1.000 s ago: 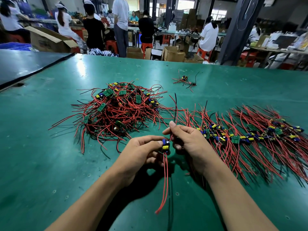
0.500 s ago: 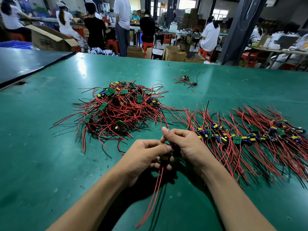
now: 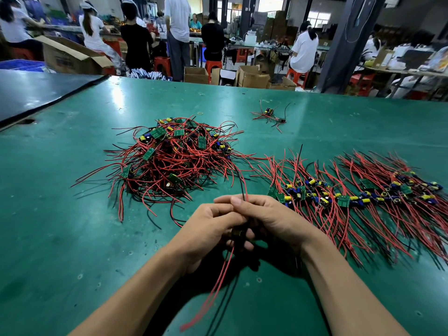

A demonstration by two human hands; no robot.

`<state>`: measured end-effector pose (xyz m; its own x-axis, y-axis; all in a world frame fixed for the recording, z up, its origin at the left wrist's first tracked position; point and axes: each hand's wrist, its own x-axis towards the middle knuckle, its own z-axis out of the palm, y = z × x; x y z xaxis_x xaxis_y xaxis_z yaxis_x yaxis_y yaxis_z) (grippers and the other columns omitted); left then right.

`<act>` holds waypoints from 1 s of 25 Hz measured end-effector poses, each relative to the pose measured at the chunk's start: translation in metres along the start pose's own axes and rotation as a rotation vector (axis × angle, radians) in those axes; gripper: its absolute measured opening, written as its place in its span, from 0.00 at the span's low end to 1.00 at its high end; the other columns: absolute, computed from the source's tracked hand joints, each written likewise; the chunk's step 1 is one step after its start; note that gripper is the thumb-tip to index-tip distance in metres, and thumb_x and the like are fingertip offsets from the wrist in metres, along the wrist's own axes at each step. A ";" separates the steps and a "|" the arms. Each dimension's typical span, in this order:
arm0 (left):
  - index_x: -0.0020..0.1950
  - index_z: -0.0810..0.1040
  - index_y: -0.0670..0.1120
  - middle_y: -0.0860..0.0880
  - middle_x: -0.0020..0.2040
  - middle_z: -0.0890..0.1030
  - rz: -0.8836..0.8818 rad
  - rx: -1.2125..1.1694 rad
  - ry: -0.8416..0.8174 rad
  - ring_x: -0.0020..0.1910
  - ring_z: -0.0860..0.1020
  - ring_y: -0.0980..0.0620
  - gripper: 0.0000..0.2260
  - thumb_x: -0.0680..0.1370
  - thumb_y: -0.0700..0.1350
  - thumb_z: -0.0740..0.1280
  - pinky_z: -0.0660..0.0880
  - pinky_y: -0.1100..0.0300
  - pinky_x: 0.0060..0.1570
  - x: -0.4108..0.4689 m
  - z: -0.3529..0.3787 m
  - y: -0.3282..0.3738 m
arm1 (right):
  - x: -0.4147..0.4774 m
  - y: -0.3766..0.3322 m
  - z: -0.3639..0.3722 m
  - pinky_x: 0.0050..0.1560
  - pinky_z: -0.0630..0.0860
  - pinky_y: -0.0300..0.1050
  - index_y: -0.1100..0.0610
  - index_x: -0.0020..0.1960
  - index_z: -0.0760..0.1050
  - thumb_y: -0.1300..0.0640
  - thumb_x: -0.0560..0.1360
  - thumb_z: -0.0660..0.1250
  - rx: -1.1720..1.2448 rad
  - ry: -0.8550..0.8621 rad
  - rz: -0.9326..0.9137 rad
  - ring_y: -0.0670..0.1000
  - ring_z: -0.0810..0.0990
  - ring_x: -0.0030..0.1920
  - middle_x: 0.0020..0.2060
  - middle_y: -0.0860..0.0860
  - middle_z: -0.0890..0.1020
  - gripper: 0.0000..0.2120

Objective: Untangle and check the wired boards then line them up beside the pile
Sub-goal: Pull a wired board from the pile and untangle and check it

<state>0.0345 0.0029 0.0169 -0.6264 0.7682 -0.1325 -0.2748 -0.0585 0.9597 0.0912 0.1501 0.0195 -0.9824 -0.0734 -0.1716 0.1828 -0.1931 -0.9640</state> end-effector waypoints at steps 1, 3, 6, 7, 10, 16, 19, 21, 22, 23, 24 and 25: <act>0.39 0.83 0.41 0.40 0.33 0.81 -0.004 -0.041 0.003 0.28 0.78 0.46 0.10 0.78 0.37 0.65 0.75 0.60 0.29 0.000 0.001 0.000 | -0.002 -0.001 -0.001 0.30 0.77 0.39 0.55 0.62 0.82 0.45 0.75 0.72 0.027 -0.010 -0.002 0.46 0.75 0.30 0.37 0.52 0.80 0.19; 0.36 0.82 0.41 0.41 0.32 0.79 0.005 -0.118 0.016 0.27 0.76 0.49 0.12 0.78 0.36 0.64 0.75 0.61 0.27 0.002 0.003 0.000 | -0.002 -0.002 -0.003 0.34 0.80 0.42 0.55 0.60 0.83 0.46 0.76 0.71 0.039 0.012 -0.021 0.46 0.77 0.30 0.34 0.50 0.80 0.18; 0.37 0.81 0.40 0.42 0.31 0.77 0.031 -0.120 0.020 0.27 0.75 0.51 0.11 0.78 0.35 0.64 0.75 0.62 0.28 0.003 0.001 0.000 | -0.001 -0.003 -0.004 0.33 0.80 0.44 0.58 0.56 0.84 0.47 0.77 0.70 -0.010 0.098 -0.060 0.50 0.80 0.29 0.33 0.55 0.81 0.16; 0.37 0.81 0.39 0.42 0.30 0.77 0.038 -0.096 0.021 0.27 0.75 0.51 0.10 0.78 0.35 0.64 0.75 0.62 0.28 0.003 0.001 0.001 | 0.000 -0.003 -0.004 0.31 0.79 0.42 0.58 0.54 0.84 0.47 0.77 0.69 -0.064 0.141 -0.077 0.51 0.81 0.28 0.33 0.57 0.81 0.16; 0.37 0.80 0.38 0.42 0.29 0.77 0.046 -0.025 0.033 0.26 0.74 0.51 0.09 0.77 0.34 0.65 0.74 0.62 0.28 0.003 0.001 0.001 | 0.002 -0.003 -0.007 0.30 0.75 0.38 0.57 0.50 0.85 0.44 0.79 0.65 -0.287 0.291 -0.147 0.51 0.81 0.28 0.30 0.57 0.81 0.17; 0.37 0.81 0.39 0.44 0.29 0.80 0.064 0.284 0.059 0.26 0.76 0.50 0.09 0.77 0.40 0.68 0.71 0.63 0.30 0.001 0.000 0.000 | 0.013 0.003 -0.006 0.28 0.68 0.38 0.54 0.44 0.86 0.44 0.83 0.59 -0.280 0.521 -0.202 0.45 0.72 0.26 0.28 0.47 0.79 0.22; 0.38 0.82 0.41 0.47 0.28 0.80 0.154 0.432 0.190 0.27 0.75 0.52 0.10 0.77 0.45 0.70 0.70 0.61 0.31 0.004 -0.001 -0.004 | 0.018 0.000 0.001 0.34 0.71 0.38 0.51 0.44 0.87 0.41 0.83 0.57 -0.089 0.430 -0.123 0.44 0.77 0.33 0.40 0.47 0.86 0.24; 0.41 0.84 0.45 0.52 0.28 0.80 0.212 0.471 0.230 0.26 0.74 0.56 0.08 0.78 0.44 0.69 0.69 0.64 0.30 0.006 -0.004 -0.006 | 0.017 0.001 0.001 0.36 0.73 0.35 0.50 0.47 0.87 0.40 0.80 0.62 -0.105 0.378 -0.086 0.44 0.80 0.38 0.44 0.49 0.87 0.20; 0.42 0.84 0.45 0.54 0.28 0.80 0.232 0.461 0.224 0.26 0.74 0.57 0.08 0.79 0.42 0.68 0.69 0.65 0.29 0.006 -0.005 -0.006 | 0.016 0.002 0.002 0.36 0.75 0.34 0.52 0.49 0.87 0.40 0.78 0.65 -0.144 0.355 -0.068 0.45 0.81 0.39 0.44 0.51 0.87 0.18; 0.44 0.85 0.45 0.55 0.28 0.80 0.249 0.450 0.210 0.26 0.74 0.59 0.08 0.79 0.41 0.67 0.68 0.66 0.28 0.006 -0.006 -0.006 | 0.016 0.004 0.003 0.37 0.75 0.35 0.56 0.51 0.86 0.42 0.78 0.67 -0.172 0.336 -0.050 0.46 0.81 0.39 0.43 0.52 0.87 0.18; 0.45 0.85 0.44 0.56 0.29 0.81 0.266 0.449 0.195 0.27 0.74 0.61 0.08 0.79 0.39 0.66 0.68 0.69 0.29 0.006 -0.006 -0.006 | 0.016 0.007 0.004 0.37 0.76 0.37 0.60 0.51 0.84 0.44 0.78 0.69 -0.175 0.322 -0.036 0.48 0.81 0.37 0.40 0.54 0.85 0.19; 0.45 0.85 0.43 0.57 0.31 0.82 0.282 0.452 0.181 0.29 0.75 0.65 0.08 0.79 0.38 0.66 0.68 0.72 0.30 0.005 -0.005 -0.005 | 0.015 0.009 0.005 0.36 0.76 0.40 0.63 0.50 0.83 0.45 0.78 0.69 -0.163 0.315 -0.027 0.50 0.80 0.36 0.38 0.55 0.84 0.20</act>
<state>0.0285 0.0038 0.0104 -0.7566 0.6383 0.1422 0.2360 0.0638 0.9697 0.0778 0.1422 0.0092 -0.9549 0.2396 -0.1756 0.1735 -0.0301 -0.9844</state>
